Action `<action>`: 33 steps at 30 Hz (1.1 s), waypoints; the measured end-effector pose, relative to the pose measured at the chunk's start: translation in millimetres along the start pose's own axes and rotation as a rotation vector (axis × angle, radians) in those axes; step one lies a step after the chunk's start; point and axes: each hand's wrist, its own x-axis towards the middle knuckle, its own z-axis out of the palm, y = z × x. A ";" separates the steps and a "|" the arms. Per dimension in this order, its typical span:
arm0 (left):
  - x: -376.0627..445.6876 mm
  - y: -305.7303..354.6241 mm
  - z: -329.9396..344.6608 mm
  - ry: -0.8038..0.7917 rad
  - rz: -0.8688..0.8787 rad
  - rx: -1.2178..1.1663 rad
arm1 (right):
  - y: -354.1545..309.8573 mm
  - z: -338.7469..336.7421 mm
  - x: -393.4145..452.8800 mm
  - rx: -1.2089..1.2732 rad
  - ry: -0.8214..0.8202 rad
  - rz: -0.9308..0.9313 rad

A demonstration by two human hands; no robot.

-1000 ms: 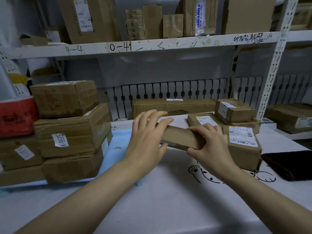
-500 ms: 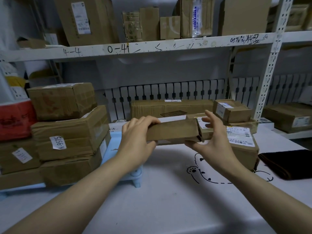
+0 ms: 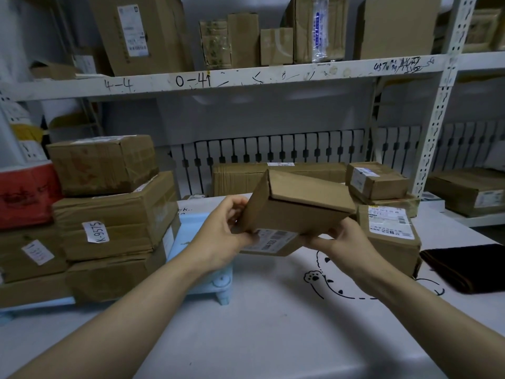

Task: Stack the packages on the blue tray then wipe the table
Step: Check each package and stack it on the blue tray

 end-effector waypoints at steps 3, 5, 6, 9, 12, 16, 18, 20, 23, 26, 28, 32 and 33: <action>0.2 -2.9 1.0 0.007 -0.039 -0.039 | -2.5 1.5 -0.3 0.017 0.046 -0.032; 2.3 -4.1 1.1 0.043 -0.032 -0.023 | -3.9 2.3 -0.7 0.005 0.067 -0.063; 3.5 -4.3 0.9 0.063 -0.027 -0.017 | -4.4 2.6 -0.6 -0.008 0.073 -0.073; 5.1 -4.5 1.1 0.109 -0.029 -0.021 | -2.5 2.9 2.8 -0.057 0.106 -0.092; 3.6 -5.1 1.2 0.173 -0.036 -0.049 | -1.1 2.9 5.1 -0.097 0.170 -0.100; -1.1 -1.4 2.0 0.249 0.005 0.018 | -0.1 5.5 5.6 -0.227 0.245 -0.135; -1.9 -0.5 1.8 0.270 0.061 0.106 | -1.3 7.3 5.4 -0.315 0.275 -0.185; -3.6 3.1 2.9 0.258 0.124 0.190 | -3.2 8.3 4.9 -0.435 0.290 -0.238; -5.9 7.2 7.3 0.180 0.215 0.292 | -6.8 10.8 2.8 -0.569 0.270 -0.297; -6.3 9.6 10.9 0.133 0.220 0.290 | -6.7 13.0 1.4 -0.603 0.249 -0.320; -4.1 8.8 7.1 0.132 0.185 0.266 | -4.3 12.0 0.8 -0.617 0.230 -0.326; -4.1 4.9 0.2 0.096 0.113 0.234 | -1.4 7.6 1.5 -0.601 0.196 -0.299; -4.1 3.3 -1.3 0.105 0.081 0.198 | -1.7 6.7 2.1 -0.596 0.204 -0.286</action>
